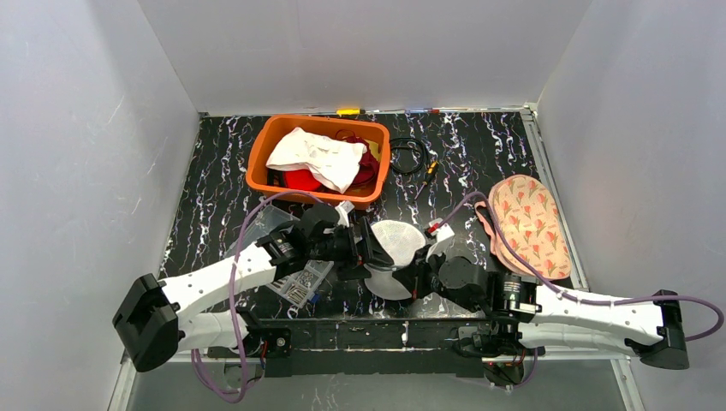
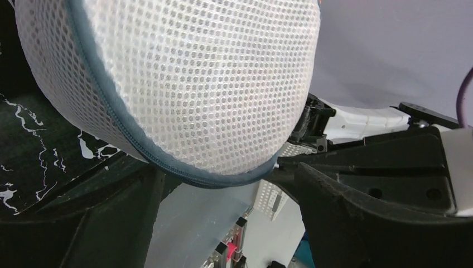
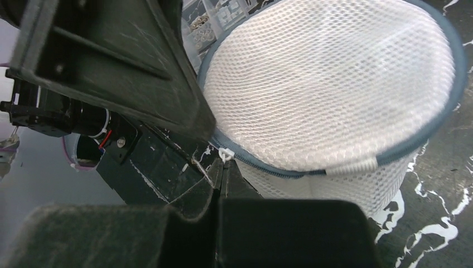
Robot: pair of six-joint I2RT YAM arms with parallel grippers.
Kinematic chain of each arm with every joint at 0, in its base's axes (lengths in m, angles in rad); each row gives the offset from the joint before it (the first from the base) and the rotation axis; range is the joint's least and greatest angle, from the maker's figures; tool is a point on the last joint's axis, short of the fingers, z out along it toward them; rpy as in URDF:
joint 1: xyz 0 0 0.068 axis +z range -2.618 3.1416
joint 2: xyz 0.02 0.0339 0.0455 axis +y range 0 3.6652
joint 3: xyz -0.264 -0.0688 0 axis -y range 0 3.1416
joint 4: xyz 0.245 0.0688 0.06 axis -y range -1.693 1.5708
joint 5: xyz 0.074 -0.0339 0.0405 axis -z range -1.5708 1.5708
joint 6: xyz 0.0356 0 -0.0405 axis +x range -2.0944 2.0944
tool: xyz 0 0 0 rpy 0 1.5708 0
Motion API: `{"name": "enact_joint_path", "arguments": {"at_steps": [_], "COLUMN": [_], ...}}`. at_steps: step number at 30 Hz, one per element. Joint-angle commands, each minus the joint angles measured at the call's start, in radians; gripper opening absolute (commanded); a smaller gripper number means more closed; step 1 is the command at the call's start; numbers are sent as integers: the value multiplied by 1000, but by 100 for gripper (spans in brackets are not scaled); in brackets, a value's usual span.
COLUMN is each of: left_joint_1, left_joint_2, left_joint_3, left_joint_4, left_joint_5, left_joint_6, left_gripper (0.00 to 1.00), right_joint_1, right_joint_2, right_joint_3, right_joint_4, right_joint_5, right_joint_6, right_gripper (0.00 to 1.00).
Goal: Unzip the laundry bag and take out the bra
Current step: Unzip the laundry bag at the center of the board.
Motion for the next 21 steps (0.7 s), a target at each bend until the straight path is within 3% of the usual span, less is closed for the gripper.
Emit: {"name": "enact_joint_path", "arguments": {"at_steps": [1, 4, 18, 21], "left_joint_1": [-13, -13, -7, -6], "left_joint_2": [25, 40, 46, 45], "left_joint_3": [29, 48, 72, 62], "left_joint_4": [-2, -25, -103, -101], "left_joint_5": [-28, -50, -162, -175], "left_joint_6": [-21, -7, 38, 31], "left_gripper": [84, 78, 11, 1], "right_joint_1": [3, 2, 3, 3], "right_joint_2": [38, 47, -50, -61], "right_joint_3": [20, 29, 22, 23], "right_joint_4": [114, 116, 5, -26], "right_joint_5": [-39, -48, -11, 0], "right_joint_6": [-26, -30, -9, -4], "right_gripper": [1, 1, 1, 1]}}
